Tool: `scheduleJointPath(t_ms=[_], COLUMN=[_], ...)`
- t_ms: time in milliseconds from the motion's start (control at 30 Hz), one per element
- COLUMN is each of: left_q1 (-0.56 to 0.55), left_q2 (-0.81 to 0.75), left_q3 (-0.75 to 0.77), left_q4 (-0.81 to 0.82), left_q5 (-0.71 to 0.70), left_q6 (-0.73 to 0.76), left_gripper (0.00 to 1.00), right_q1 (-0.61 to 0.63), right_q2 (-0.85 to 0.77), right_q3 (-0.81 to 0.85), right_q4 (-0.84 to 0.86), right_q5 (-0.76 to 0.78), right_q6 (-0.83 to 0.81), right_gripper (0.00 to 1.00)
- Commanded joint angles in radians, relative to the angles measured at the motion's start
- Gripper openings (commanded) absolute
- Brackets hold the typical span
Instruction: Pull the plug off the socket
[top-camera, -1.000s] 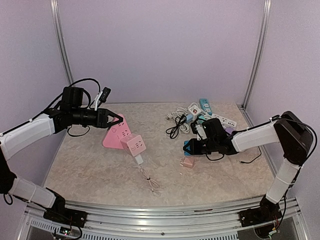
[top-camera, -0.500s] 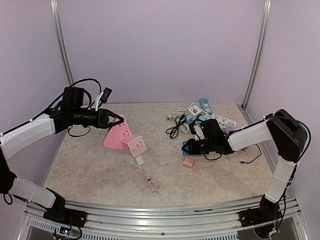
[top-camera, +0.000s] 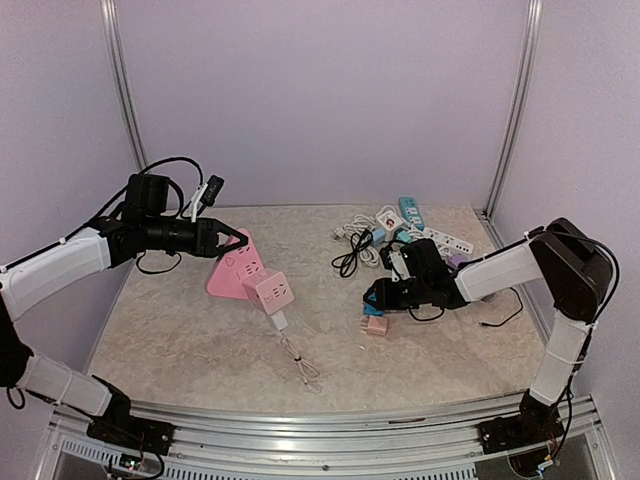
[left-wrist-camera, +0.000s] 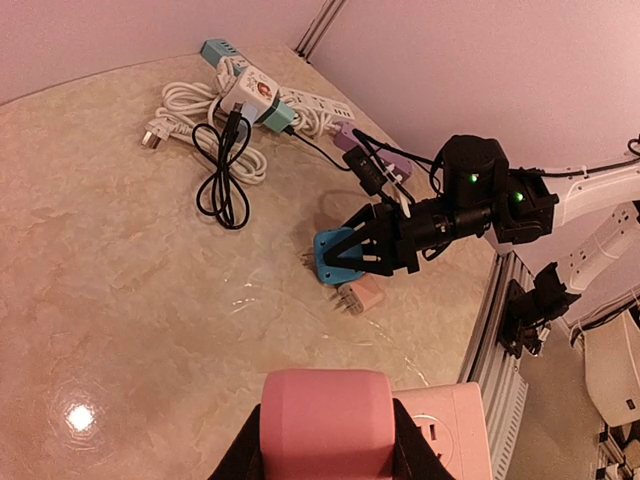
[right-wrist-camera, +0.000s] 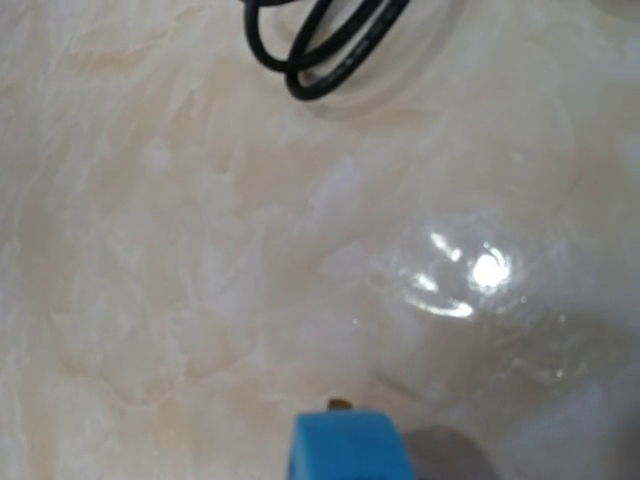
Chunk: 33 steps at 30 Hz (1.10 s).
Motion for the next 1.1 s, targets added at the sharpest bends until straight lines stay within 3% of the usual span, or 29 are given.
scheduleJointPath(t_ms=[0, 200, 367, 600, 733, 933, 1067], left_q1=[-0.008, -0.008, -0.008, 0.002, 0.03, 0.066, 0.071], left_q2=[-0.004, -0.005, -0.007, 0.004, 0.018, 0.065, 0.096], left_q3=[0.007, 0.007, 0.004, -0.001, -0.011, -0.027, -0.03], left_q4=[0.031, 0.031, 0.035, 0.045, 0.075, 0.143, 0.167], left_q5=[0.012, 0.007, 0.005, -0.004, 0.014, 0.116, 0.149], left_q6=[-0.006, -0.006, -0.009, -0.04, -0.093, -0.181, -0.213], left_gripper=[0.0, 0.0, 0.0, 0.0, 0.0, 0.0, 0.0], right_q1=[-0.009, -0.009, -0.009, -0.01, -0.005, 0.118, 0.25], right_q2=[0.002, -0.047, -0.102, -0.199, -0.313, -0.503, -0.54], right_q3=[0.016, 0.004, -0.024, -0.07, -0.131, -0.196, -0.201], right_q4=[-0.036, -0.09, -0.101, -0.103, -0.039, 0.033, 0.092], right_q5=[0.034, 0.112, 0.171, 0.218, 0.153, 0.176, 0.251], right_q6=[-0.006, -0.028, -0.043, -0.081, -0.114, -0.174, -0.188], right_gripper=[0.4, 0.48, 0.63, 0.72, 0.75, 0.78, 0.79])
